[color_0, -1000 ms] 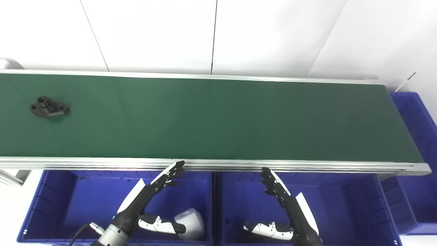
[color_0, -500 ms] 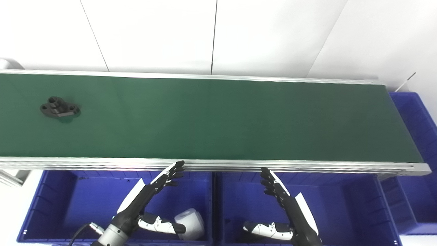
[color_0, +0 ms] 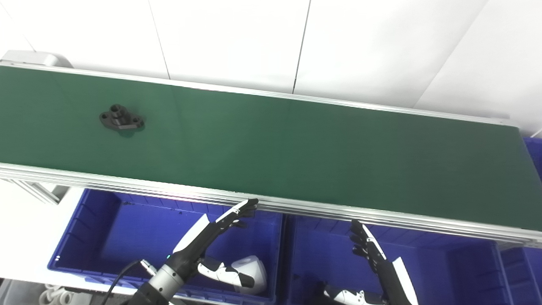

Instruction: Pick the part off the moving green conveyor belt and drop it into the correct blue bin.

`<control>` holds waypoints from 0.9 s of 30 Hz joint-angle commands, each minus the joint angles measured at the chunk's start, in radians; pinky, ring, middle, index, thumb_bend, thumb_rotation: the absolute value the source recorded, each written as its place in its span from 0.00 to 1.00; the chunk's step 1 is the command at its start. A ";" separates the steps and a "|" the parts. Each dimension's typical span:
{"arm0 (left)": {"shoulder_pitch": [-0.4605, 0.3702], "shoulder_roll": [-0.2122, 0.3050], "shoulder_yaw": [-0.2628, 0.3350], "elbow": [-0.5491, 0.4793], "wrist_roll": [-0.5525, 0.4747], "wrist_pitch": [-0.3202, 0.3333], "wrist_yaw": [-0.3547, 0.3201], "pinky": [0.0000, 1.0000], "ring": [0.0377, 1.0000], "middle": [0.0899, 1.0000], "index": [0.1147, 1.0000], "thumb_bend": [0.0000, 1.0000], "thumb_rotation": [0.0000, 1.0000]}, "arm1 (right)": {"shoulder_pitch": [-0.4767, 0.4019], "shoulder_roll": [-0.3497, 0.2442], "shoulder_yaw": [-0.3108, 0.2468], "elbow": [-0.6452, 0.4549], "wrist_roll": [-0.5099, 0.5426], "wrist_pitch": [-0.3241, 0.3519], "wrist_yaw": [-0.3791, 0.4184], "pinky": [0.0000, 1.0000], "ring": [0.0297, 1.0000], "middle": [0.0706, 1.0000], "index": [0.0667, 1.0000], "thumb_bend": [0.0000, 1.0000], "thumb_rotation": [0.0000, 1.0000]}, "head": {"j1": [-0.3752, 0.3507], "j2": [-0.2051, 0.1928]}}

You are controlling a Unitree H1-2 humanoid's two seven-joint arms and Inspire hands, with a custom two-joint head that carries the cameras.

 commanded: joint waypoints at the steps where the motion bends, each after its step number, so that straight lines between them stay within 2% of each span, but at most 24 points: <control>1: -0.001 0.008 -0.011 -0.016 0.009 -0.034 0.030 0.79 0.88 0.92 0.93 0.89 0.45 | 0.003 -0.007 -0.009 -0.003 0.019 -0.071 -0.010 0.82 0.89 0.92 0.95 0.93 0.39 | -0.002 -0.011; 11: -0.006 0.030 -0.063 0.015 0.047 -0.034 0.105 0.80 0.88 0.91 0.93 0.88 0.47 | -0.003 -0.014 -0.011 0.064 0.018 -0.129 -0.016 0.78 0.87 0.92 0.93 0.94 0.40 | 0.002 -0.100; 15: -0.015 0.035 -0.083 0.035 0.048 -0.034 0.133 0.80 0.88 0.91 0.92 0.90 0.45 | -0.009 -0.013 -0.010 0.085 0.011 -0.137 -0.018 0.81 0.89 0.92 0.94 0.95 0.41 | 0.003 -0.123; 27: -0.046 0.058 -0.142 0.076 0.067 -0.034 0.207 0.79 0.86 0.89 0.91 0.92 0.46 | -0.023 -0.008 -0.011 0.123 0.007 -0.167 -0.024 0.79 0.88 0.91 0.93 0.96 0.37 | 0.004 -0.171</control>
